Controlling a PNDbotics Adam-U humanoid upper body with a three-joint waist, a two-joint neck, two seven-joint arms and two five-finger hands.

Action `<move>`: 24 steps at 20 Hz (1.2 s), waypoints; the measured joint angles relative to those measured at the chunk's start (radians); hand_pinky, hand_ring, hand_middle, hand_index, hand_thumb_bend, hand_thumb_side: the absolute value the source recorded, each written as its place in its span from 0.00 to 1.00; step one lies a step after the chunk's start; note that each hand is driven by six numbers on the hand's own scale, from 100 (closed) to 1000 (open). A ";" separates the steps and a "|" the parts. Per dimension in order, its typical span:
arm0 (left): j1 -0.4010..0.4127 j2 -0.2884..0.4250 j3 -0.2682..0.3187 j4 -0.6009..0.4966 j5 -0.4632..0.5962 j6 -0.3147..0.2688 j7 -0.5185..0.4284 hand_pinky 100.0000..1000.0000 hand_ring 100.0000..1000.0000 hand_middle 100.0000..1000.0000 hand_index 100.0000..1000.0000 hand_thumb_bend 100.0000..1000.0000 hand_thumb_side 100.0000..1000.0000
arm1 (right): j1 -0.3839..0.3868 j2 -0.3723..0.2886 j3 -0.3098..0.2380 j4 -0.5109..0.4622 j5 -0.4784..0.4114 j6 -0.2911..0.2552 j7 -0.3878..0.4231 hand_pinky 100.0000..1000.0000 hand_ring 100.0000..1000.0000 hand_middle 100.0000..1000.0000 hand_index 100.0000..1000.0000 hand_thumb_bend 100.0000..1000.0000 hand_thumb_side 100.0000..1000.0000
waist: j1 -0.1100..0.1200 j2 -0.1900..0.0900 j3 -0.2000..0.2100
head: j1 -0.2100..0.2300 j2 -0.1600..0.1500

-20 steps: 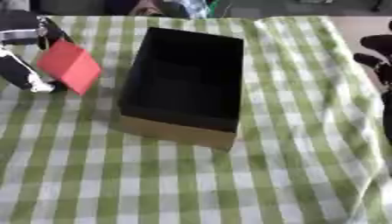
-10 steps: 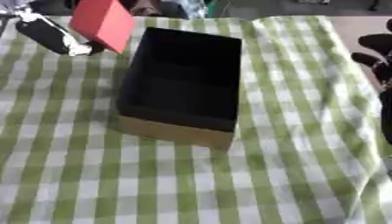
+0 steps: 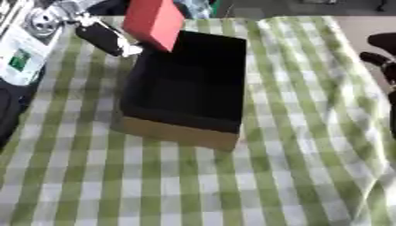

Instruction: Pick up objects on the table and place them in the box.

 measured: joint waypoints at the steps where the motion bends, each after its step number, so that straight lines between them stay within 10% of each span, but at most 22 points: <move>1: 0.000 -0.011 -0.003 0.013 -0.011 0.002 0.003 0.57 0.55 0.47 0.50 0.01 0.31 | 0.000 0.000 0.000 0.000 -0.001 0.001 0.001 0.74 0.80 0.65 0.85 0.00 0.68 | 0.000 0.000 -0.002 | 0.001 0.000; 9: 0.015 -0.068 -0.025 0.117 -0.107 -0.041 0.014 0.60 0.64 0.58 0.72 0.23 0.40 | -0.008 0.001 0.005 0.000 -0.004 0.006 0.007 0.74 0.80 0.65 0.86 0.00 0.67 | 0.007 0.000 -0.008 | 0.004 0.000; 20: 0.025 -0.075 -0.027 0.150 -0.120 -0.182 -0.036 0.68 0.81 0.83 0.94 0.79 0.67 | -0.009 0.009 0.005 0.000 -0.004 0.009 0.008 0.74 0.80 0.65 0.86 0.00 0.67 | 0.013 0.000 -0.011 | 0.003 0.008; 24: 0.027 -0.074 -0.019 0.140 -0.136 -0.189 -0.006 0.67 0.82 0.83 0.95 0.82 0.69 | -0.009 0.009 0.005 0.000 -0.004 0.011 0.009 0.74 0.80 0.65 0.86 0.00 0.67 | 0.013 0.000 -0.011 | 0.000 0.008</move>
